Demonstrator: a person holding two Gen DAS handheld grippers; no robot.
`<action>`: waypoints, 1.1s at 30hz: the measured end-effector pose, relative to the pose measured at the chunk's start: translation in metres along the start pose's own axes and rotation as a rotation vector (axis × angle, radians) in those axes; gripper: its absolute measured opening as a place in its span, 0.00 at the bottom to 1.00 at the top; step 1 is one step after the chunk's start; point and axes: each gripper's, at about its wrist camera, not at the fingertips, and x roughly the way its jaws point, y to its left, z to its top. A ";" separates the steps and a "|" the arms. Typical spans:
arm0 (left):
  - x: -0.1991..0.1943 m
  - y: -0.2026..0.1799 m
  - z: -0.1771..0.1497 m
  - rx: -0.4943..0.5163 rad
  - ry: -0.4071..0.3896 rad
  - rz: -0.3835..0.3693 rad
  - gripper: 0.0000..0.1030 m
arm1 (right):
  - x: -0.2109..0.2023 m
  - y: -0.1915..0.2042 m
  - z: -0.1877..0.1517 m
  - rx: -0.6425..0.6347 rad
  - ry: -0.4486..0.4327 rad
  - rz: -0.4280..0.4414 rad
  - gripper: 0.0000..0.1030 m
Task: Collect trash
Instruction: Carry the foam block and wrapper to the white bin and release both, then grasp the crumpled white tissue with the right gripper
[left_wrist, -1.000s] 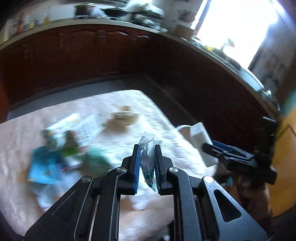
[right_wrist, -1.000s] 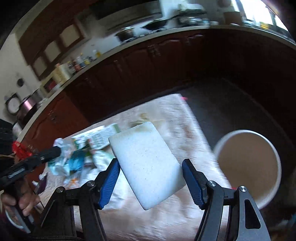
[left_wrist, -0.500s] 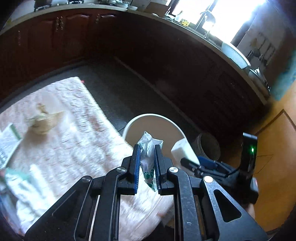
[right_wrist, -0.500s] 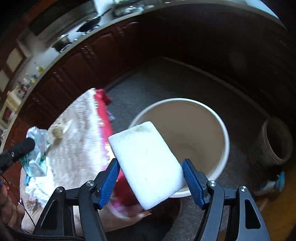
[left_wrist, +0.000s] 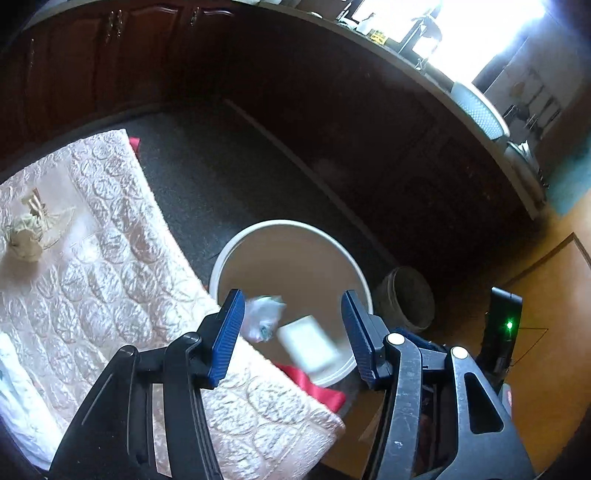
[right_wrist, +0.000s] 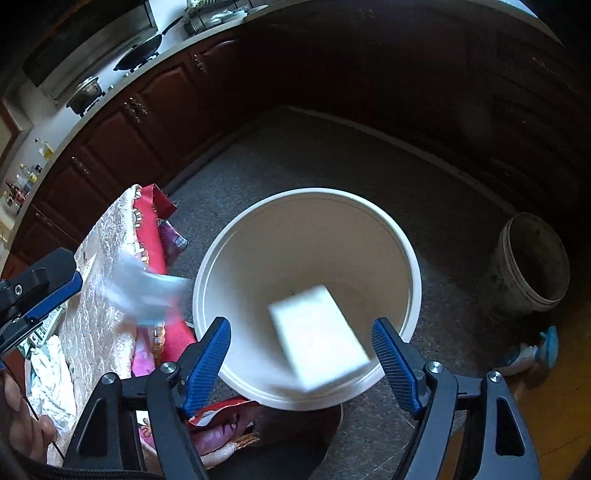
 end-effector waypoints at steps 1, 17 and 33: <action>-0.002 0.002 -0.001 -0.002 0.001 0.004 0.51 | 0.001 -0.001 -0.001 0.003 0.001 -0.004 0.74; -0.069 0.028 -0.027 0.004 -0.097 0.203 0.51 | -0.033 0.045 -0.012 -0.075 -0.058 0.031 0.75; -0.152 0.079 -0.064 -0.042 -0.185 0.291 0.62 | -0.066 0.127 -0.031 -0.217 -0.091 0.128 0.78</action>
